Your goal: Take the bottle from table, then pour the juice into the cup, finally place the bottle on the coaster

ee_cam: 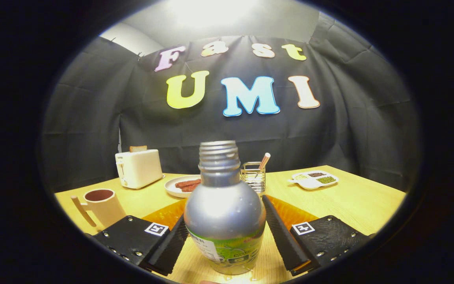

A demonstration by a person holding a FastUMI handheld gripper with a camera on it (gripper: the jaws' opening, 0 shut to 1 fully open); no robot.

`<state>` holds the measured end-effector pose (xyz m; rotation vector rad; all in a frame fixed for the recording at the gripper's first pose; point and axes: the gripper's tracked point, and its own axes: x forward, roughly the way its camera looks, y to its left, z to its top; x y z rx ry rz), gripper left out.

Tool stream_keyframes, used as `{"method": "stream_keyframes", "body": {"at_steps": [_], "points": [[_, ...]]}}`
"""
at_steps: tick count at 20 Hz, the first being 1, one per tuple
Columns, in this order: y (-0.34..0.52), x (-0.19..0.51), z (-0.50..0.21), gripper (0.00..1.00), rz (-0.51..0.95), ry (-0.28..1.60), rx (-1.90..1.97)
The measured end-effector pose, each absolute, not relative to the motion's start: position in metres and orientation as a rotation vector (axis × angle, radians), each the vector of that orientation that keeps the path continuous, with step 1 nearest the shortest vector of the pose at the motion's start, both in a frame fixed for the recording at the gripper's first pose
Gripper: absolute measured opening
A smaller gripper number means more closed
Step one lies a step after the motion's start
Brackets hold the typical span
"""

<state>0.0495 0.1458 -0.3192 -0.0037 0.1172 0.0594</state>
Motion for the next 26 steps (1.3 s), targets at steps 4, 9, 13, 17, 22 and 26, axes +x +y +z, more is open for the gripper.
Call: {"method": "stream_keyframes", "body": {"at_steps": [4,9,13,17,22,26], "points": [[0.155,0.049,-0.32,0.83,0.07,0.13,-0.044],[0.177,0.054,-0.298,0.82,0.073,0.102,-0.194],[0.204,0.065,-0.286,0.82,0.081,0.079,-0.382],[0.227,0.072,-0.284,0.8,0.097,0.067,-0.567],[0.245,0.08,-0.276,0.81,0.103,0.029,-0.745],[0.252,0.077,-0.277,0.8,0.111,0.001,-0.909]]}}
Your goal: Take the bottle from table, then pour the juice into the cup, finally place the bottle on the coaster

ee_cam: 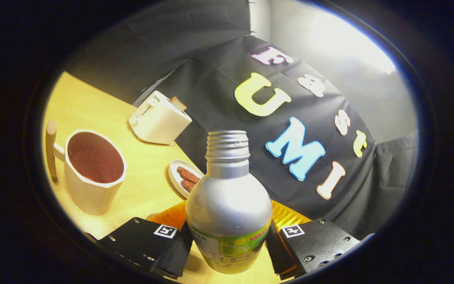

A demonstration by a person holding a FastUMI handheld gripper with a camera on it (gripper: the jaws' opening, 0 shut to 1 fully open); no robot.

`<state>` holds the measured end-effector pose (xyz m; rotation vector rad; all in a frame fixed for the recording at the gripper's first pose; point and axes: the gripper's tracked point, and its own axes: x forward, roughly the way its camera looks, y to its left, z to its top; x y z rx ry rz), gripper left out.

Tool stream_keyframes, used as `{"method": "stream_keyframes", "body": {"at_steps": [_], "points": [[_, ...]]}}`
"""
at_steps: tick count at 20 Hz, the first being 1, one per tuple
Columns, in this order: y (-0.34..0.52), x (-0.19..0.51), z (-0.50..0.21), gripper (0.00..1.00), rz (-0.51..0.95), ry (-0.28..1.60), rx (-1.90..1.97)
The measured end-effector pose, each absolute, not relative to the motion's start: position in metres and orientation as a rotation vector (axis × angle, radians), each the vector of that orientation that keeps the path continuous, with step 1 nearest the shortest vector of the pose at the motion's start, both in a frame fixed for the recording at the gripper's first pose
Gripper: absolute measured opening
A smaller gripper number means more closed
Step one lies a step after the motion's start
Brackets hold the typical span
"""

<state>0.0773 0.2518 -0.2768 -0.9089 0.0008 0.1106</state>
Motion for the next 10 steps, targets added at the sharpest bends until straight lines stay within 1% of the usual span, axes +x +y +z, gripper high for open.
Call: {"method": "stream_keyframes", "body": {"at_steps": [5,10], "points": [[0.254,0.086,-0.272,0.8,0.085,-0.05,-1.068],[0.253,0.093,-0.278,0.81,0.085,-0.037,-1.177]]}}
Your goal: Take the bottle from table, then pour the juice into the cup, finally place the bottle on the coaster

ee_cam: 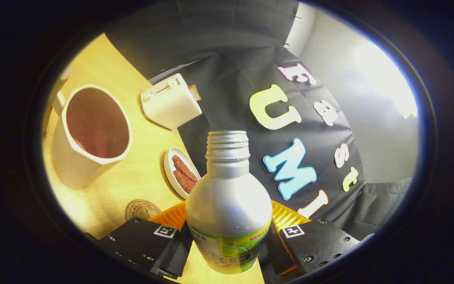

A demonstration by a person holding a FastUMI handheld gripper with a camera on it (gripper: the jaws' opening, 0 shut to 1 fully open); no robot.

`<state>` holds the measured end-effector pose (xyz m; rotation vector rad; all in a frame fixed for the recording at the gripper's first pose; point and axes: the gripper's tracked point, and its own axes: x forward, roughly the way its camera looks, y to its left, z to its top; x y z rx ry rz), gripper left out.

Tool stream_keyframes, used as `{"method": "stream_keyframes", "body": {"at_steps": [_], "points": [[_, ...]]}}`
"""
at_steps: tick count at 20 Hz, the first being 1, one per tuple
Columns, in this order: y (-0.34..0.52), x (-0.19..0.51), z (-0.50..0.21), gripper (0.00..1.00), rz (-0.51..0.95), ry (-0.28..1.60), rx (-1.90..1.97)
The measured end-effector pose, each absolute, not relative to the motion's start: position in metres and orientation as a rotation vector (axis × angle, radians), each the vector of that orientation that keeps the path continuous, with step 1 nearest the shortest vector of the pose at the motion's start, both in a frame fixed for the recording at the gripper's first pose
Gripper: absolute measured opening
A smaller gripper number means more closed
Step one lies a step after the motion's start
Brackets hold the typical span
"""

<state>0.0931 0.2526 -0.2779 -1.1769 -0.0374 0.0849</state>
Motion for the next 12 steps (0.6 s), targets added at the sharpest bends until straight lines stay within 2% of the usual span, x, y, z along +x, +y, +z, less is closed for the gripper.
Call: {"method": "stream_keyframes", "body": {"at_steps": [12], "points": [[0.276,0.085,-0.274,0.81,0.13,-0.136,-1.422]]}}
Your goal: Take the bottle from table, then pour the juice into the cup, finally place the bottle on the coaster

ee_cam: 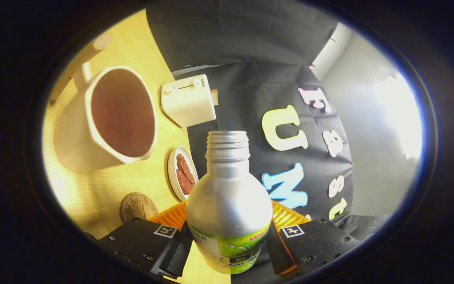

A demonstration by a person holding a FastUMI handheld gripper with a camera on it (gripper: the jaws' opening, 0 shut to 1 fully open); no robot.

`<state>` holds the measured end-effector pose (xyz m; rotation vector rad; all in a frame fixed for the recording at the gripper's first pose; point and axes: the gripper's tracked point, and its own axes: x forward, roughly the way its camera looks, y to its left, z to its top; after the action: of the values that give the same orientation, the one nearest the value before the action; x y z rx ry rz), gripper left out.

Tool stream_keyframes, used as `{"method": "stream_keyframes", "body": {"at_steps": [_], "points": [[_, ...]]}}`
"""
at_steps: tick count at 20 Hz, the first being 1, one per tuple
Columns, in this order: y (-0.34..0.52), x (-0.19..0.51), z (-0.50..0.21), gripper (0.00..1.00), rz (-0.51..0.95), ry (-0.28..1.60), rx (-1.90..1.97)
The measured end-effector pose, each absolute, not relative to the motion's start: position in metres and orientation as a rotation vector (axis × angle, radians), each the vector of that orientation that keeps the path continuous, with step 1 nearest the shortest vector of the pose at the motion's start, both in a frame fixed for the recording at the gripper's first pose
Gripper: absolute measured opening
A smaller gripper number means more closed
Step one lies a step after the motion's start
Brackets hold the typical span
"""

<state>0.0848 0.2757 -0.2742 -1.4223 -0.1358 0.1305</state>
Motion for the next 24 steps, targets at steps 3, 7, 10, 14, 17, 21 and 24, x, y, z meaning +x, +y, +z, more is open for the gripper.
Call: {"method": "stream_keyframes", "body": {"at_steps": [3,7,10,14,17,21,24], "points": [[0.277,0.079,-0.274,0.8,0.141,-0.159,-1.481],[0.278,0.075,-0.273,0.8,0.142,-0.187,-1.549],[0.277,0.075,-0.275,0.8,0.145,-0.198,-1.597],[0.279,0.077,-0.273,0.8,0.136,-0.239,-1.648],[0.281,0.078,-0.272,0.8,0.136,-0.249,-1.682],[0.283,0.079,-0.263,0.8,0.123,-0.285,-1.733],[0.286,0.08,-0.257,0.8,0.119,-0.31,-1.767]]}}
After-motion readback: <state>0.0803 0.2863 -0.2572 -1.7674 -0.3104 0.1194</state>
